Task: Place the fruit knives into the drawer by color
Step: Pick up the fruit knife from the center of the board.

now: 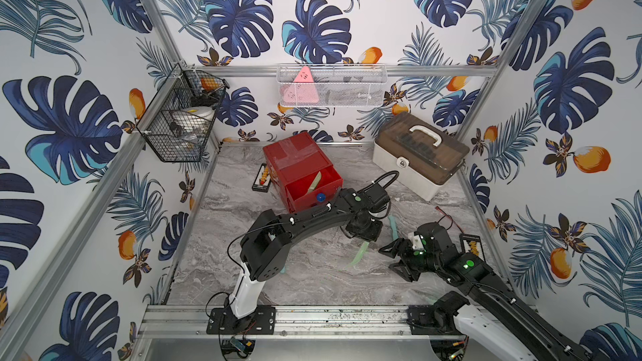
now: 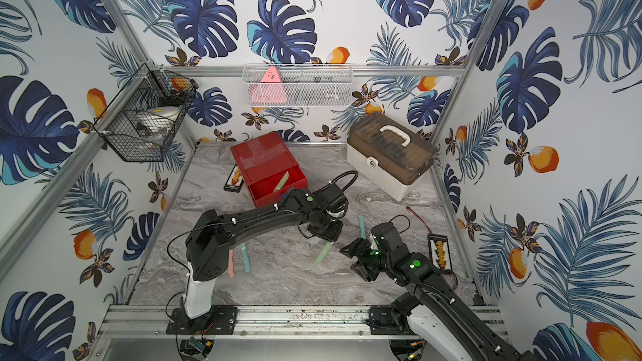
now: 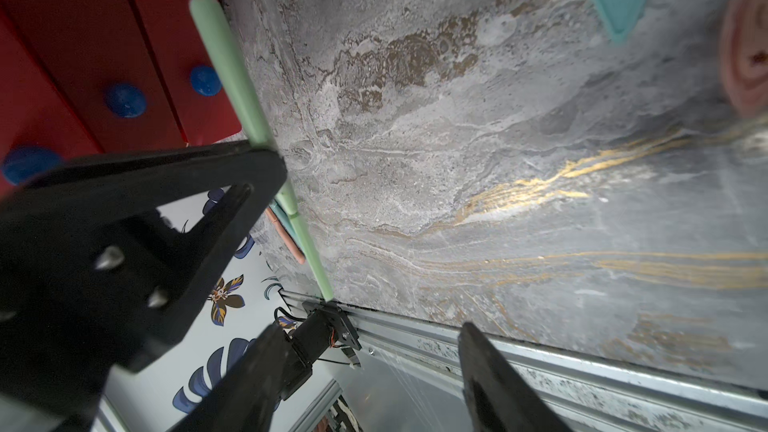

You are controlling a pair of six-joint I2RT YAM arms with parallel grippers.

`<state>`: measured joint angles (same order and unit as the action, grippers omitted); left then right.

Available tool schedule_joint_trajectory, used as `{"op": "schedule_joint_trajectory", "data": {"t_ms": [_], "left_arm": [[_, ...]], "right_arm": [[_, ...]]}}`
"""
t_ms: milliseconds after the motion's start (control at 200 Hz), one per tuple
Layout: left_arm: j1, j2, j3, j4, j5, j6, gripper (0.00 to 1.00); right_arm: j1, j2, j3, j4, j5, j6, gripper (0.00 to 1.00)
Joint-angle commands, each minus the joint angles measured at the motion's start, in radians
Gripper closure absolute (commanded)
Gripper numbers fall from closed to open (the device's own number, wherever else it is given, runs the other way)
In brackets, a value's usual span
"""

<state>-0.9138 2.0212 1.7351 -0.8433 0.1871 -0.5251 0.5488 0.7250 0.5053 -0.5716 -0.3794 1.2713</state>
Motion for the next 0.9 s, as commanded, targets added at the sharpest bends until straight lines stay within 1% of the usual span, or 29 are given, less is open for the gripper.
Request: {"op": "schedule_joint_trajectory", "data": {"t_ms": [0,60,155,175,235,365,595,665,781,896], "left_arm": [[0.0,0.01,0.045,-0.036,0.047,-0.033,0.95],[0.001,0.008,0.059,-0.033,0.061,-0.044,0.94],[0.003,0.004,0.075,-0.035,0.084,-0.063,0.94],[0.003,0.004,0.08,-0.037,0.086,-0.065,0.94],[0.003,0.001,0.088,-0.039,0.1,-0.077,0.93],[0.004,-0.004,0.086,-0.025,0.131,-0.103,0.93],[0.006,-0.014,0.08,-0.012,0.162,-0.127,0.93],[0.005,-0.016,0.083,-0.019,0.168,-0.128,0.93],[0.006,-0.023,0.078,-0.023,0.176,-0.131,0.93],[0.006,-0.037,0.069,-0.025,0.185,-0.137,0.93]], "right_arm": [[0.02,0.043,0.032,0.107,0.031,0.001,0.35],[0.02,0.072,0.045,0.131,0.035,-0.007,0.35],[0.02,0.103,0.06,0.147,0.05,-0.023,0.4],[0.046,0.105,0.064,0.148,0.056,-0.026,0.41],[0.047,0.109,0.065,0.156,0.068,-0.03,0.43],[0.048,0.13,0.064,0.18,0.074,-0.032,0.49],[0.048,0.17,0.105,0.195,0.102,-0.078,0.57],[0.048,0.19,0.111,0.207,0.1,-0.087,0.6],[0.048,0.202,0.118,0.22,0.107,-0.094,0.7],[0.047,0.2,0.128,0.209,0.127,-0.109,0.75]]}}
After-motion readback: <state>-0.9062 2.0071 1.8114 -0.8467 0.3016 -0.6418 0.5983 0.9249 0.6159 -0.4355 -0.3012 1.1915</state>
